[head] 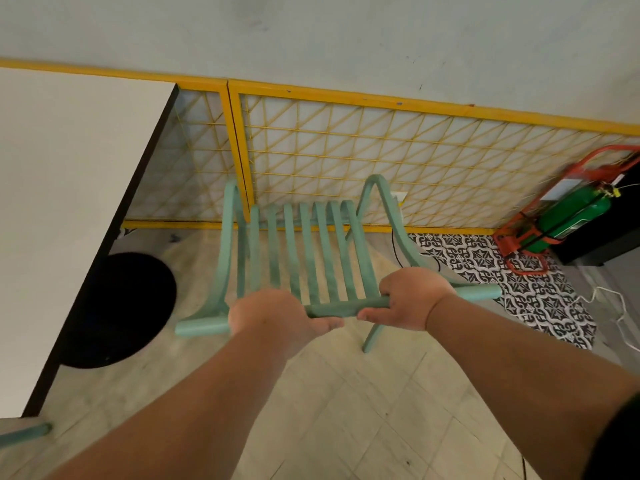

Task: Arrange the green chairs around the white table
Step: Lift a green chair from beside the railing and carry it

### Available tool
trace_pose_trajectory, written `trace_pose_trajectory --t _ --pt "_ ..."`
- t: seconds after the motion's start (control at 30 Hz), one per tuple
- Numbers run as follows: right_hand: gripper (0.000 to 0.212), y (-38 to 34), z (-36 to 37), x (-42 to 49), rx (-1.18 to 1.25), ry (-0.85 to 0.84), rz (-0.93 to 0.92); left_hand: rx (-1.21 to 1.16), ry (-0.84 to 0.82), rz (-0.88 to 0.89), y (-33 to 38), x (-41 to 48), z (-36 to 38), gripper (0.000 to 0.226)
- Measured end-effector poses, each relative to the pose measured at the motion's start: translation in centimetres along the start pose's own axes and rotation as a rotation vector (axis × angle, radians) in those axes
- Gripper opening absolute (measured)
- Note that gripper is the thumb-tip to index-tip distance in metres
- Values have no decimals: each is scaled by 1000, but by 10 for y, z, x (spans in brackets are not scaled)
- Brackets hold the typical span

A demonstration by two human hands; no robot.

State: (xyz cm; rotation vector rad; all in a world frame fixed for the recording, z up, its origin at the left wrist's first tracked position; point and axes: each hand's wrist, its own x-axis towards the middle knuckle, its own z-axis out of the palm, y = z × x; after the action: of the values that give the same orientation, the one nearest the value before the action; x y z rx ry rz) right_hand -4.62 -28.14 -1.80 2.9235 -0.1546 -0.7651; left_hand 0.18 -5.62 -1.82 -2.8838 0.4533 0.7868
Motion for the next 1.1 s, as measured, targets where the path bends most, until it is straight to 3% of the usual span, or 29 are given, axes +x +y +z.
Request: trace_pose_trajectory --t 0.13,0.23,0.3,0.37,0.47,0.6,0.73,0.87,0.97,1.03,1.1 --pt "81 10 5 4 -21 23 -17 -38 -2 -13 7 -1 2 96" --pt "85 13 9 7 -4 48 -39 -138 -35 81 -6 6 2 91" --pt "87 15 9 8 16 53 -46 -256 -87 186 -25 11 -4 76" --pt "88 15 9 9 25 48 -63 -169 -107 262 -51 16 -13 58" --pt "94 17 8 10 30 50 -76 37 -185 196 -82 23 -13 61" --pt "104 18 5 11 59 61 -101 -100 -156 129 -82 27 -2 45" --pt "105 14 -6 10 142 -84 -104 -129 -97 111 -83 27 0 32" --pt "80 -31 -14 4 321 -75 -79 -147 -130 114 -83 26 -5 33" --pt "77 -87 -9 9 292 74 3 -146 -136 119 -81 25 -5 30" --pt "62 -96 -6 13 268 200 105 -151 -135 113 -80 25 -4 25" --pt "51 -92 -5 14 246 211 114 -129 -124 118 -79 25 -4 23"
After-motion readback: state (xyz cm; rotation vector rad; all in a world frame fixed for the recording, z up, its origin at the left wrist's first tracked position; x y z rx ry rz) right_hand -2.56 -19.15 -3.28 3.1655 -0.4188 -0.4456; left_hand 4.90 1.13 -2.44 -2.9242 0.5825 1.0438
